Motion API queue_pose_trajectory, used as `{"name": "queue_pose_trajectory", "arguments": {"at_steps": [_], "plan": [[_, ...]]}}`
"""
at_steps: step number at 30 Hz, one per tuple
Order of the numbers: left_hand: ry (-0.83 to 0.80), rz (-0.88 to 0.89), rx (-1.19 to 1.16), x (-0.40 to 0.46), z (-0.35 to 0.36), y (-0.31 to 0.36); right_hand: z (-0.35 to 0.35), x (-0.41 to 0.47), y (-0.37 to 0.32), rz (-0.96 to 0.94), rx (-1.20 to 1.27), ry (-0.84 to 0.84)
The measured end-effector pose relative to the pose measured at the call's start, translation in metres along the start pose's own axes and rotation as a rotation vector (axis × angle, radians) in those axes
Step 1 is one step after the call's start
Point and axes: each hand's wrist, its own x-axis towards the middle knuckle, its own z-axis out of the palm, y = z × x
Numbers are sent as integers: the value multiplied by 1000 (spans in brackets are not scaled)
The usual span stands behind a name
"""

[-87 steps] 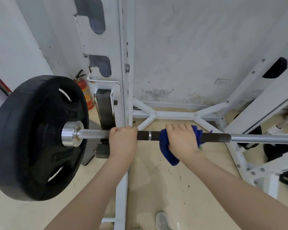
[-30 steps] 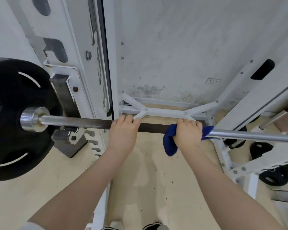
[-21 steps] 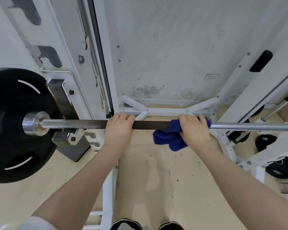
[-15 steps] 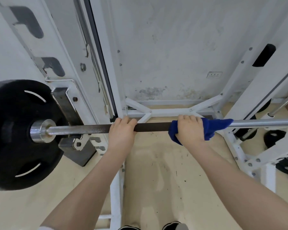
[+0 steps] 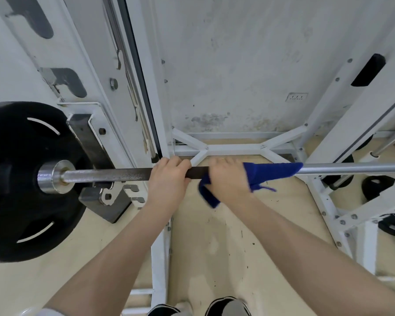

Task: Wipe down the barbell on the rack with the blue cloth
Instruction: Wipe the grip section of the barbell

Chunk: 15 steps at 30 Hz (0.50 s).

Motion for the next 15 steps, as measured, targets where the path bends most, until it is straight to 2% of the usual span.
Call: {"name": "queue_pose_trajectory", "arguments": {"at_steps": [2, 4, 6, 9, 11, 15], "plan": [[-20, 20, -2, 1, -1, -4, 1, 5, -26, -70, 43, 138], [-37, 57, -24, 2, -4, -7, 2, 4, -16, -141, 61, 135], [-82, 53, -60, 1, -12, -12, 2, 2, 16, -55, 124, 2], [-135, 7, -13, -3, -19, -23, -1, -3, 40, 172, -26, 7], [-134, -27, 87, -7, -23, -34, -1, 0, 23, 168, -5, -38], [-204, -107, 282, -13, -34, -54, -6, 17, -41, 51, 62, 24]]}}
